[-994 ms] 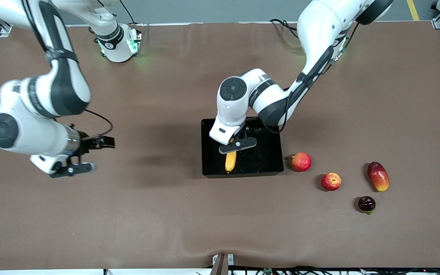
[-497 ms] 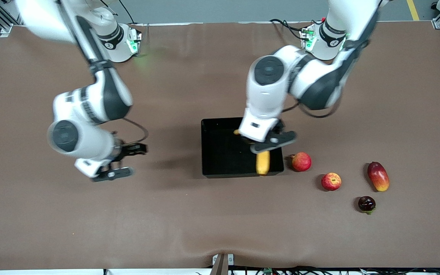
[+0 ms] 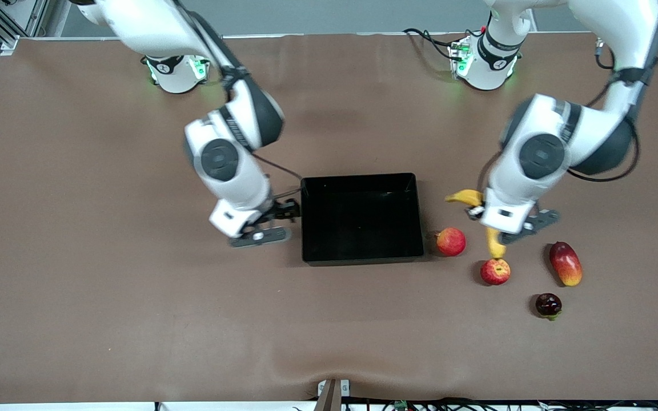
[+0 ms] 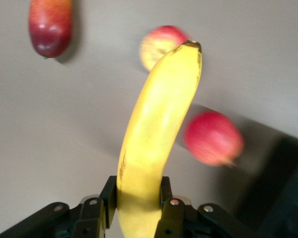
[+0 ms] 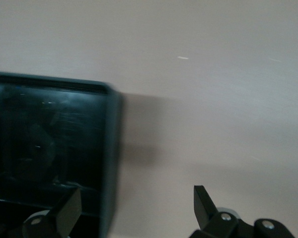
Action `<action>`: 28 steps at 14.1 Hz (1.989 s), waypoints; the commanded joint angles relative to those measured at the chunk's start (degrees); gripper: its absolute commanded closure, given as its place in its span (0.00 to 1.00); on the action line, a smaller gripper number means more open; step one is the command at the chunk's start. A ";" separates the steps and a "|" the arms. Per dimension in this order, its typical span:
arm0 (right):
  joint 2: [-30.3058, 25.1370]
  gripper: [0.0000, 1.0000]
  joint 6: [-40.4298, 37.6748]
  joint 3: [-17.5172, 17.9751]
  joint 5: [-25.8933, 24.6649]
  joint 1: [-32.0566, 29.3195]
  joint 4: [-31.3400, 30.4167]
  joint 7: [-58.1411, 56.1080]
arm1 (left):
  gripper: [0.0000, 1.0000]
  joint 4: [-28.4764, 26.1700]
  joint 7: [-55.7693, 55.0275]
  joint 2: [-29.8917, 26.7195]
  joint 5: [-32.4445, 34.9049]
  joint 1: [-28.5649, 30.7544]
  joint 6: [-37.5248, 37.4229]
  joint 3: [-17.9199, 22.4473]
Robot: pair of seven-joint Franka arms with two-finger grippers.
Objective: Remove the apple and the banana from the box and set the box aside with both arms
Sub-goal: 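Carry the banana beside the mango while the right gripper reaches the box, then release the banana with the left gripper while the right gripper grips the box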
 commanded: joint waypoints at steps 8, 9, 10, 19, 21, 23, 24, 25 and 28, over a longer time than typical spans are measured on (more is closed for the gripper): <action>4.49 0.00 3.47 -0.94 -0.51 8.29 -3.38 0.66 | 1.00 -8.10 14.35 11.62 7.74 17.28 23.93 -0.41; 3.97 0.00 3.38 -0.94 -0.51 8.73 -3.91 0.66 | 1.00 -7.75 14.53 13.38 8.71 17.64 25.43 -0.41; 3.87 0.00 3.29 -0.94 -0.60 9.25 -4.01 0.83 | 1.00 -7.57 14.53 14.19 9.15 17.82 26.05 -0.32; 3.96 0.13 3.11 -2.96 -0.69 8.82 -4.01 13.13 | 0.00 -5.03 14.45 9.20 9.24 17.03 20.37 -2.24; 4.05 0.49 3.03 -2.96 -0.69 8.99 -4.01 15.15 | 0.00 -2.93 14.53 6.03 9.24 17.20 14.58 -4.44; 4.05 0.82 3.03 -2.96 -0.69 9.08 -4.01 15.60 | 0.00 3.99 14.62 5.14 9.16 17.12 4.23 -7.52; 4.05 0.86 3.03 -2.96 -0.69 9.08 -4.01 15.60 | 0.00 7.95 15.67 5.31 9.07 17.11 -1.04 -8.57; 4.05 0.86 2.94 -2.96 -0.69 9.08 -4.01 15.51 | 0.00 10.86 16.98 5.32 8.98 17.11 -4.84 -9.71; 4.05 0.87 2.94 -2.96 -0.69 9.00 -4.01 15.25 | 0.00 20.34 22.25 5.05 8.63 17.20 -14.42 -12.79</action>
